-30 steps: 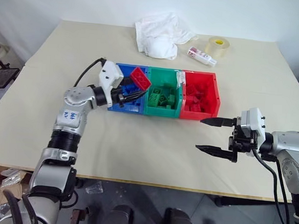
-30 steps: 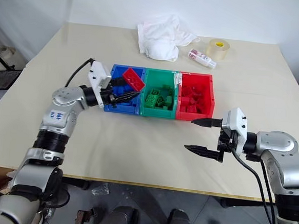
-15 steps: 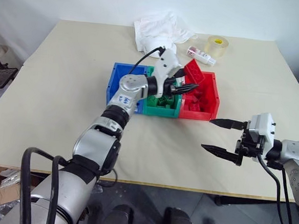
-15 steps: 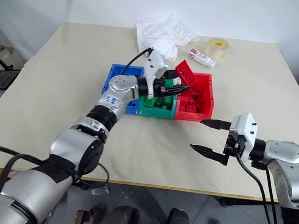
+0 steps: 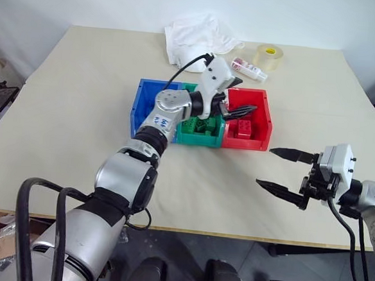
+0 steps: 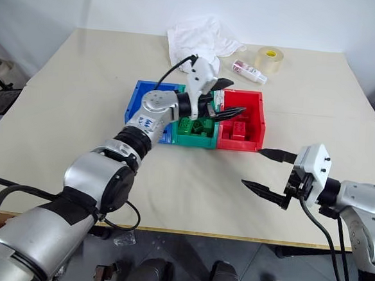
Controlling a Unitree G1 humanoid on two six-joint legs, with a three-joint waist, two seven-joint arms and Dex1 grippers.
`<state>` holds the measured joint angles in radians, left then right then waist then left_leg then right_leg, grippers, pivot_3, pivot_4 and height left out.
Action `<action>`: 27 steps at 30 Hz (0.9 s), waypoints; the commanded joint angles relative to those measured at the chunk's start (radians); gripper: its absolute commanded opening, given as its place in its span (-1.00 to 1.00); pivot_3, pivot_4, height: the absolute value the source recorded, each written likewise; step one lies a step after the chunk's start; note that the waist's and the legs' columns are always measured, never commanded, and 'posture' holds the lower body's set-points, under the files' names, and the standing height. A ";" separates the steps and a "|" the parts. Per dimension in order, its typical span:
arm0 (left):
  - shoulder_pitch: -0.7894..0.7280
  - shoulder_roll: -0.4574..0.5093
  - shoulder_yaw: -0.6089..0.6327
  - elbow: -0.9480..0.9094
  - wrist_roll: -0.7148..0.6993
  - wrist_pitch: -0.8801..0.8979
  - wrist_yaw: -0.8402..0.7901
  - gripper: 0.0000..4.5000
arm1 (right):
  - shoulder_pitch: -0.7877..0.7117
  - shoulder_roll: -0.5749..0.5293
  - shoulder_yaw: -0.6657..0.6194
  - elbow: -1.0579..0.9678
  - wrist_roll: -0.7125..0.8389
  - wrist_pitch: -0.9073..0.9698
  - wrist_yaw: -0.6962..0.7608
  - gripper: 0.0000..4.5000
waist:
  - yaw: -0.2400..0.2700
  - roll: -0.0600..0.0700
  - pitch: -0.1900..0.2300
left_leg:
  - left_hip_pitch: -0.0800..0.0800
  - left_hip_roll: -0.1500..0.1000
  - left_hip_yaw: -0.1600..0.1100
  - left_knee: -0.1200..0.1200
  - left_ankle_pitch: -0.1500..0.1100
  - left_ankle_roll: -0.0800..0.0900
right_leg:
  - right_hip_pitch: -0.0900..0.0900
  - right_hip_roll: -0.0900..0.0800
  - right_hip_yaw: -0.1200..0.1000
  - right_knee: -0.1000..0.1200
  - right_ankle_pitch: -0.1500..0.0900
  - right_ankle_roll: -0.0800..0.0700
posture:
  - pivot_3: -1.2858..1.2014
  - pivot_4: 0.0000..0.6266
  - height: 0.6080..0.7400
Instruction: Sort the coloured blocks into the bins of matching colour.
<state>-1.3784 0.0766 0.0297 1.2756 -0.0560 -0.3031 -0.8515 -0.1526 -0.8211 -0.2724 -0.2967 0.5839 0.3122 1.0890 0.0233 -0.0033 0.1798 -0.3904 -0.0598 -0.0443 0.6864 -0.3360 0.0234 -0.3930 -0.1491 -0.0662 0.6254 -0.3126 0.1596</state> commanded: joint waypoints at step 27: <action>1.022 0.678 0.275 -1.188 -0.328 0.505 -0.259 0.99 | -0.287 -0.049 0.150 0.387 -0.107 -0.054 0.258 1.00 | -0.020 0.001 -0.001 | 0.001 0.004 -0.005 0.000 0.000 0.000 | 0.001 -0.001 0.002 0.000 0.000 -0.001 | 0.03 -0.52 1.00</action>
<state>-0.3434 0.7420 0.2761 0.0927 -0.3594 0.2160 -1.1211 -0.4262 -0.8519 -0.1182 0.0885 0.4811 0.2780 1.3340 0.0037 -0.0020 0.1791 -0.3895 -0.0558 -0.0495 0.6859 -0.3362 0.0232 -0.3919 -0.1501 -0.0644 0.6257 -0.3128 0.1590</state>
